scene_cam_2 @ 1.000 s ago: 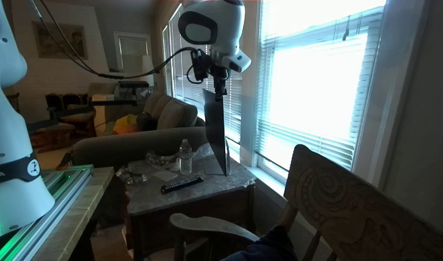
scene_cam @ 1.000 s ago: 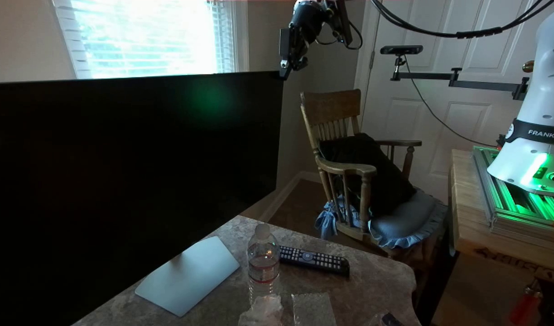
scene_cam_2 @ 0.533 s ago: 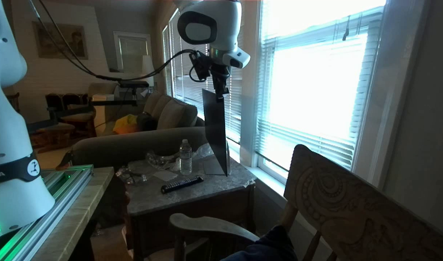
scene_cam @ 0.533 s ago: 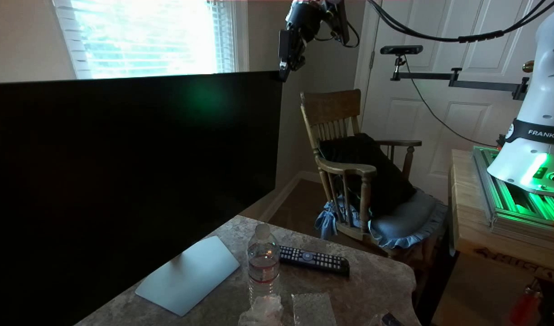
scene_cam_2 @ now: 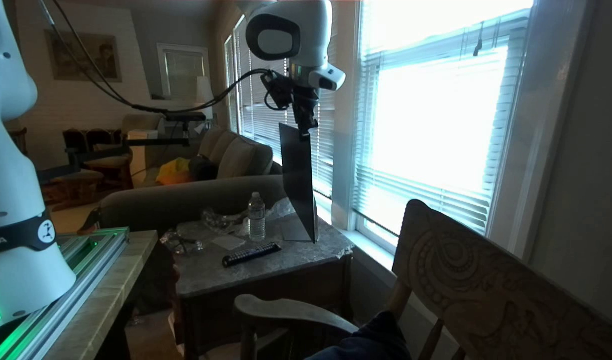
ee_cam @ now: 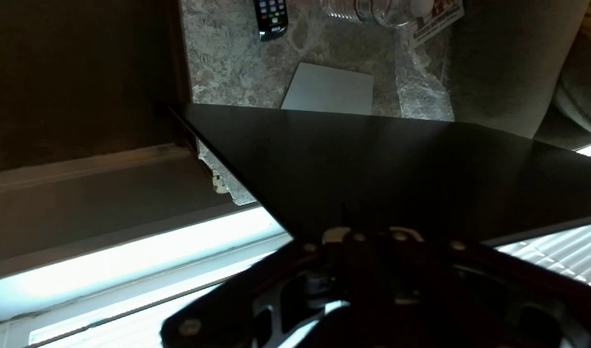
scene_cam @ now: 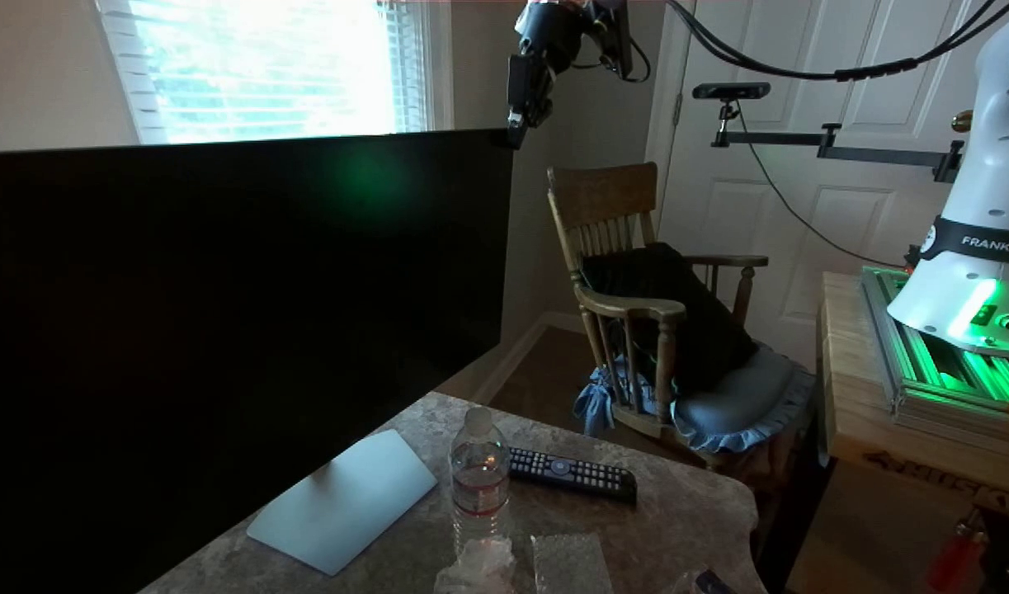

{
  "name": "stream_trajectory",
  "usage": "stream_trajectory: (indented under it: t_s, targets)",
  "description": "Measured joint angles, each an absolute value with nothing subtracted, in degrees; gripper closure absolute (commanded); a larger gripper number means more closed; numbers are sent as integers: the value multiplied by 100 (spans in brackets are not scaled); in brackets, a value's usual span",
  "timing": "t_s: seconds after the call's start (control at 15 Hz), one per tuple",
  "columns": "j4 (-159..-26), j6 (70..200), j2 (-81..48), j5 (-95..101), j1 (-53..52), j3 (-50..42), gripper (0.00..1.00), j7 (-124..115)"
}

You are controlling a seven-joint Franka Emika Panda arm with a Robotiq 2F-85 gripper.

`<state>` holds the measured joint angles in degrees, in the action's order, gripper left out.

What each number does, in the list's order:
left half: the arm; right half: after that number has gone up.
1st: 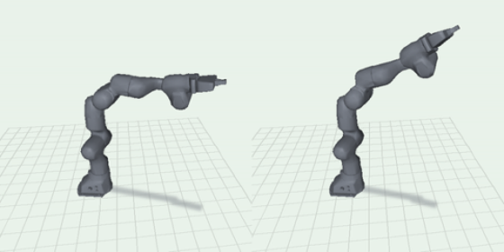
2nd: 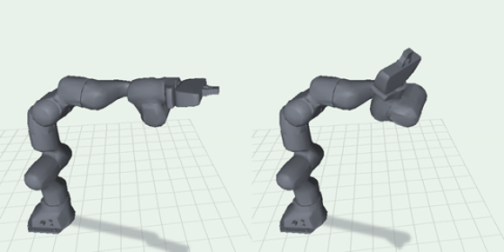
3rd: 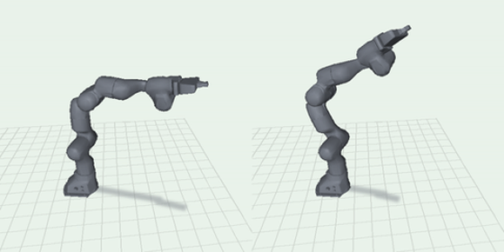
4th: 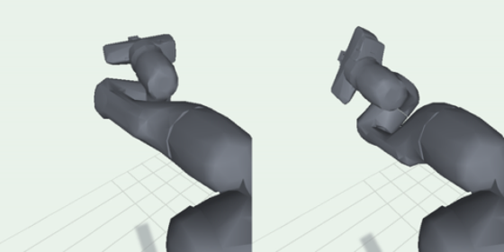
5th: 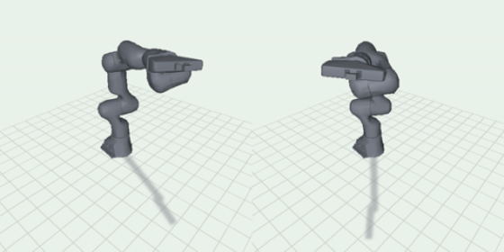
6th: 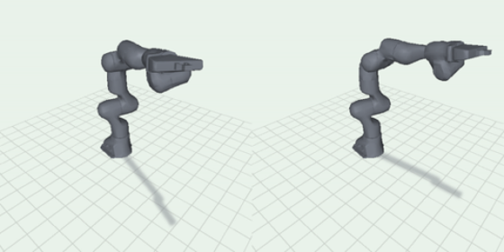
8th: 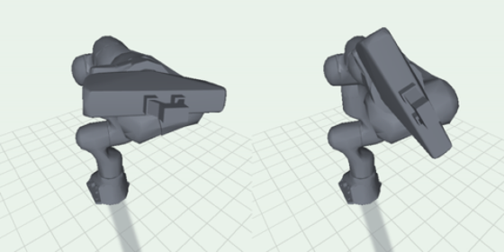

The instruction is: Slightly push the monitor screen

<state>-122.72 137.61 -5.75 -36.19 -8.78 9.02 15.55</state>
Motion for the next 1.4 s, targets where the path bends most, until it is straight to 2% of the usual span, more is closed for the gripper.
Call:
stream_trajectory:
  t_s: [1.0, 1.4]
  targets:
    - [-11928, 13748, -801, -3028, -853, 908, 100, 1545]
    - [-11591, 13311, -965, -2557, -839, 904, 100, 1486]
